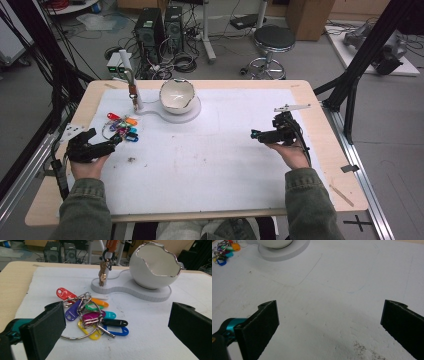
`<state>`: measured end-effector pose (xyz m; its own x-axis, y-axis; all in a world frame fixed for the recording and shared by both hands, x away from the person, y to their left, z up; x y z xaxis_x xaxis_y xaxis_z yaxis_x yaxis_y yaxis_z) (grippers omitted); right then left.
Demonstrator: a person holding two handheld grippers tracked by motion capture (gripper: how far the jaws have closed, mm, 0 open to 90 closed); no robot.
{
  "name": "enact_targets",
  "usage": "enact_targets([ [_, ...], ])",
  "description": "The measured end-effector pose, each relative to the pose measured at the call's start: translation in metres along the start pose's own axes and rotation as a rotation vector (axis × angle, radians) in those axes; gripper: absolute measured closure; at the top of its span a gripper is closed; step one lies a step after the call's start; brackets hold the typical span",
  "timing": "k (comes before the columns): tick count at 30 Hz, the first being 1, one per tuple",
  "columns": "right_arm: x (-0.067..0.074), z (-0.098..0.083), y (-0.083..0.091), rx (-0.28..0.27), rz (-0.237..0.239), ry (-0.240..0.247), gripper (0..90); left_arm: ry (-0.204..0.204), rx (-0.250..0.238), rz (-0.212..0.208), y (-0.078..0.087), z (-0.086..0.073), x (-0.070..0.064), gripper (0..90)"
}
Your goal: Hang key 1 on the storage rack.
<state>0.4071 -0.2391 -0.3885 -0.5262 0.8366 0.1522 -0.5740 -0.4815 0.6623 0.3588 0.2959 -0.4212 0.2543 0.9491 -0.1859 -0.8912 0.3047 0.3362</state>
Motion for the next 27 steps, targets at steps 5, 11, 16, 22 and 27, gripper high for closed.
enact_targets([
  [5,0.0,-0.008,0.002,-0.01,-0.015,0.006,0.7,0.003,-0.002,-0.001,0.0,0.0,0.0,1.7],
  [11,-0.003,-0.022,0.003,-0.034,-0.031,-0.004,0.7,-0.001,0.005,-0.007,-0.004,0.001,-0.002,1.7],
  [16,-0.008,-0.036,0.006,-0.059,-0.05,-0.017,0.7,-0.009,0.012,-0.016,-0.007,0.001,-0.005,1.7],
  [22,-0.013,-0.049,0.007,-0.076,-0.069,-0.048,0.7,-0.006,0.015,-0.017,-0.01,0.003,-0.003,1.7],
  [27,-0.011,-0.048,0.011,-0.109,-0.073,-0.03,0.7,0.002,0.033,-0.006,-0.013,0.007,0.003,1.7],
])
Point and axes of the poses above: each handheld gripper's, and its own axes: y roughly backward along the jaws, z roughly out of its top, x roughly to its left, the point moved 4 cm from there along -y, roughly forward along the jaws, and after that the axes turned 2 degrees about x, right-handed, at the moved point
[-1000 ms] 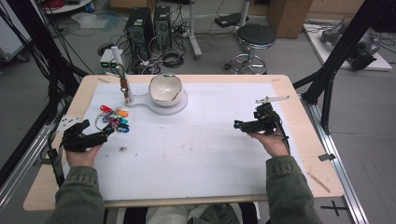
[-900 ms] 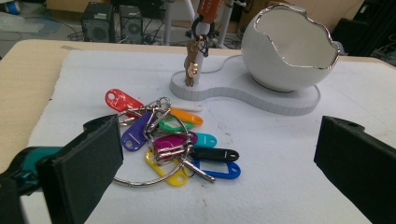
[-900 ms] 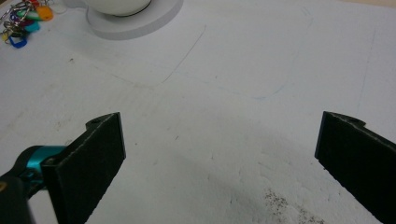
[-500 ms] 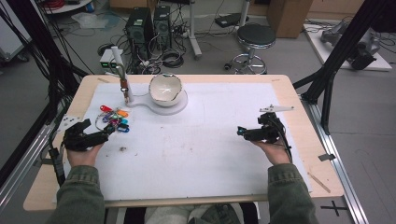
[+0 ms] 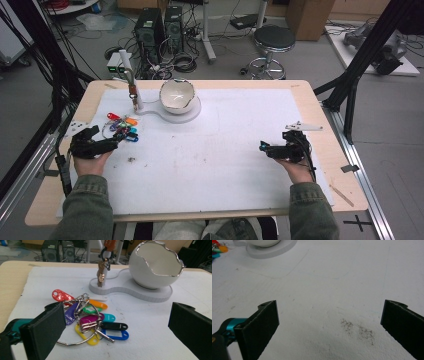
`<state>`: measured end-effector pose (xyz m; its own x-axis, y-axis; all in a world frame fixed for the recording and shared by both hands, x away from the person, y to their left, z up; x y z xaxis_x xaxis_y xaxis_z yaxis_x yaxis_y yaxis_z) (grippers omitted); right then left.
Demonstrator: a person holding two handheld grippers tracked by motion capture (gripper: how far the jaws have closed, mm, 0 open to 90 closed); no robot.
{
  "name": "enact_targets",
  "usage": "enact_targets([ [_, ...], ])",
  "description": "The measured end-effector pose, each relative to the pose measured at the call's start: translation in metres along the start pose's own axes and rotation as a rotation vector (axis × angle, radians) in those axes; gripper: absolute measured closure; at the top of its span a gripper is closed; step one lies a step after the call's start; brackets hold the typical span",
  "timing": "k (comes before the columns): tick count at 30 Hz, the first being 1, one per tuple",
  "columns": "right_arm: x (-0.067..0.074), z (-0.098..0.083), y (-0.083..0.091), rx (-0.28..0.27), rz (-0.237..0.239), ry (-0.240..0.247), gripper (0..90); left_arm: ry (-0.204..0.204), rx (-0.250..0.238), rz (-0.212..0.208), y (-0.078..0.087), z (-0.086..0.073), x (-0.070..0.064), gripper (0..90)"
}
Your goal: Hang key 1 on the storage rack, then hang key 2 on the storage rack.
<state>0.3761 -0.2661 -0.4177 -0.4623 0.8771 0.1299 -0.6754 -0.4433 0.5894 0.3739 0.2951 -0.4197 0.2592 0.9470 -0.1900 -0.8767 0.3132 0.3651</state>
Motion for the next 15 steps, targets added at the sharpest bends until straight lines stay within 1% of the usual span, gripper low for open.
enact_targets([
  [2,0.001,0.001,0.0,-0.003,0.002,0.006,0.7,0.003,-0.009,0.006,0.0,0.003,0.001,1.7],
  [6,0.0,0.001,0.0,-0.006,0.0,0.018,0.6,-0.001,-0.004,0.014,-0.001,0.01,0.001,1.7],
  [12,0.0,0.001,0.002,-0.015,0.002,0.008,0.7,-0.03,0.015,0.024,-0.006,0.02,-0.001,1.7],
  [13,-0.001,0.001,0.003,-0.016,0.002,0.012,0.6,-0.042,0.025,0.025,-0.007,0.022,0.0,1.7],
  [15,-0.002,0.001,0.003,-0.017,0.001,0.011,0.7,-0.048,0.03,0.026,-0.009,0.024,0.0,1.7],
])
Point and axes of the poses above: each handheld gripper's, and its own axes: y roughly backward along the jaws, z roughly out of its top, x roughly to its left, the point moved 4 cm from there along -y, roughly forward along the jaws, and after that the axes turned 2 degrees about x, right-handed, at the moved point
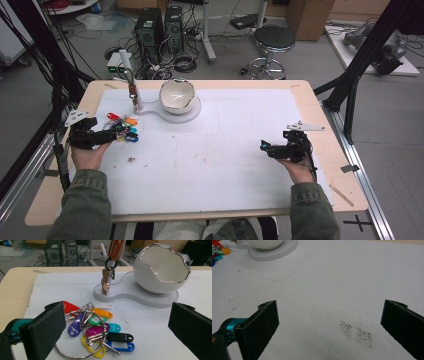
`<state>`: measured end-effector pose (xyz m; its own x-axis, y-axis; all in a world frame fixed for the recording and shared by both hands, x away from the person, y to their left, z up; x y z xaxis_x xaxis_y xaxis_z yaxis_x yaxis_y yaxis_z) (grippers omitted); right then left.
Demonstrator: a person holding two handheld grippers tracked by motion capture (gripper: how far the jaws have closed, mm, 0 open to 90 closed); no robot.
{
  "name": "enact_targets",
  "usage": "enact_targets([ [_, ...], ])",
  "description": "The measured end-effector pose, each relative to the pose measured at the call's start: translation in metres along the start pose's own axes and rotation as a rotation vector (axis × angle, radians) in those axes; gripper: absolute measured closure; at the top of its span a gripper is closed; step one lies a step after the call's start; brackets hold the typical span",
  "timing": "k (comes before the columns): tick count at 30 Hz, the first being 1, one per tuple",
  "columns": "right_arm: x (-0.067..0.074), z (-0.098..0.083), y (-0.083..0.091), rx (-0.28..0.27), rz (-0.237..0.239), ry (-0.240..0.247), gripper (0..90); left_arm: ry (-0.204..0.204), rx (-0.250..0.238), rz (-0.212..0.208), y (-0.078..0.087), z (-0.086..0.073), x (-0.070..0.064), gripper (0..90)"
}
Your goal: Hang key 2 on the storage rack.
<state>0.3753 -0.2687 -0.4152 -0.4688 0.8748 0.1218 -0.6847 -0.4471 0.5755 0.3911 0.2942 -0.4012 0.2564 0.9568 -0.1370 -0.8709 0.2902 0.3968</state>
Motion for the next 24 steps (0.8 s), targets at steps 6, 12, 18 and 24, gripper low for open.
enact_targets([
  [6,-0.001,0.0,0.001,0.001,0.003,-0.007,0.7,0.026,0.004,0.016,-0.002,0.001,0.01,1.7],
  [12,-0.001,0.0,0.0,0.003,0.007,-0.002,0.7,0.009,0.034,0.03,-0.005,0.006,0.017,1.7],
  [18,-0.001,0.0,-0.001,0.005,0.006,0.001,0.7,0.026,0.062,0.033,-0.011,0.005,0.026,1.7],
  [24,-0.001,-0.001,-0.002,0.011,0.005,0.0,0.7,0.042,0.087,0.033,-0.023,0.001,0.028,1.7],
])
Point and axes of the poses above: each handheld gripper's, and its own axes: y roughly backward along the jaws, z roughly out of its top, x roughly to its left, the point moved 4 cm from there along -y, roughly forward along the jaws, and after that the axes turned 2 degrees about x, right-handed, at the moved point
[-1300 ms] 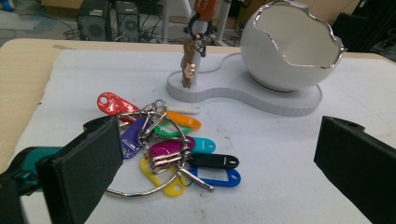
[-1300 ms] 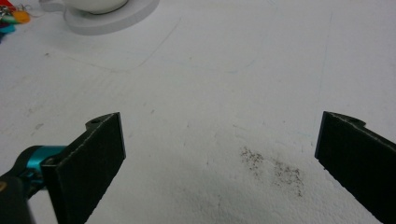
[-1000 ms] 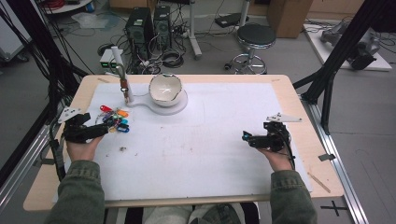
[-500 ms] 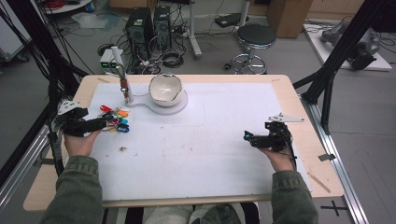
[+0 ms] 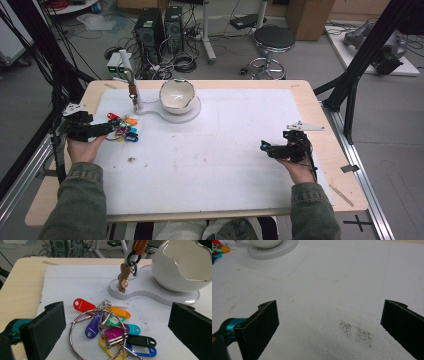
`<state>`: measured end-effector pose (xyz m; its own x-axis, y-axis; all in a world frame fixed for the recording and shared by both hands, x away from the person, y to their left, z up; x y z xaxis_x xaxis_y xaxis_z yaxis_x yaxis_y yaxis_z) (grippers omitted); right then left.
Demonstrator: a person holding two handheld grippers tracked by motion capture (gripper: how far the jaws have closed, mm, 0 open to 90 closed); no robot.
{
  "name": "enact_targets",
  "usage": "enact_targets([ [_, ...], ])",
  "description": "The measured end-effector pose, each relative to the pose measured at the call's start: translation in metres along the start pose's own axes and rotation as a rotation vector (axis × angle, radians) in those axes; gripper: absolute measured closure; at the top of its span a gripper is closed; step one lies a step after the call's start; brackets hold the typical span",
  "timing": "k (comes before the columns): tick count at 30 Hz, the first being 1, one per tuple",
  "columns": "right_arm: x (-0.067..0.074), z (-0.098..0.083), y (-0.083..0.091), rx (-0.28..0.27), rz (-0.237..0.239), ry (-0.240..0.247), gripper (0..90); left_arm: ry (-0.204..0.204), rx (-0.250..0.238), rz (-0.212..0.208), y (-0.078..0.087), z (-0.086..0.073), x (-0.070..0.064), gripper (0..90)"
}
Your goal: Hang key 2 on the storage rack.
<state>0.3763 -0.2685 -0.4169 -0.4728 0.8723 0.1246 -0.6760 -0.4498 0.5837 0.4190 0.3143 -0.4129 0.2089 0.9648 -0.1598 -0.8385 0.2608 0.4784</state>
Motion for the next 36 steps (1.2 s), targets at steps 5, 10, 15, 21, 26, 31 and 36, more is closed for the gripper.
enact_targets([
  [5,0.001,0.0,-0.002,0.005,-0.002,0.015,0.7,0.004,0.067,0.004,-0.012,-0.003,-0.001,1.7],
  [10,0.002,-0.001,-0.004,0.01,-0.004,0.014,0.7,0.002,0.122,0.002,-0.023,-0.003,-0.005,1.7],
  [15,0.003,-0.001,-0.004,0.012,-0.004,0.015,0.7,-0.024,0.173,0.009,-0.035,-0.008,-0.01,1.7],
  [21,0.003,-0.001,-0.005,0.016,-0.002,0.016,0.7,-0.017,0.205,0.028,-0.045,-0.013,-0.013,2.9],
  [26,0.004,-0.001,-0.006,0.017,-0.001,0.022,0.7,-0.01,0.22,0.038,-0.047,-0.014,-0.014,4.7],
  [31,0.005,-0.001,-0.006,0.014,0.002,0.023,0.7,-0.032,0.244,0.026,-0.051,-0.018,-0.019,9.7],
  [36,0.003,-0.001,-0.006,0.017,-0.002,0.017,0.7,-0.046,0.254,0.039,-0.053,-0.02,-0.02,13.3],
])
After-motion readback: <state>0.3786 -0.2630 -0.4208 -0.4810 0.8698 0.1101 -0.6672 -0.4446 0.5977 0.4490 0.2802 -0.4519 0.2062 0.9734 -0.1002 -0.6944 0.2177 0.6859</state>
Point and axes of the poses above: each handheld gripper's, and its own axes: y roughly backward along the jaws, z roughly out of its top, x roughly to its left, the point moved 4 cm from there along -y, roughly forward along the jaws, and after that the axes turned 2 degrees about x, right-handed, at the moved point
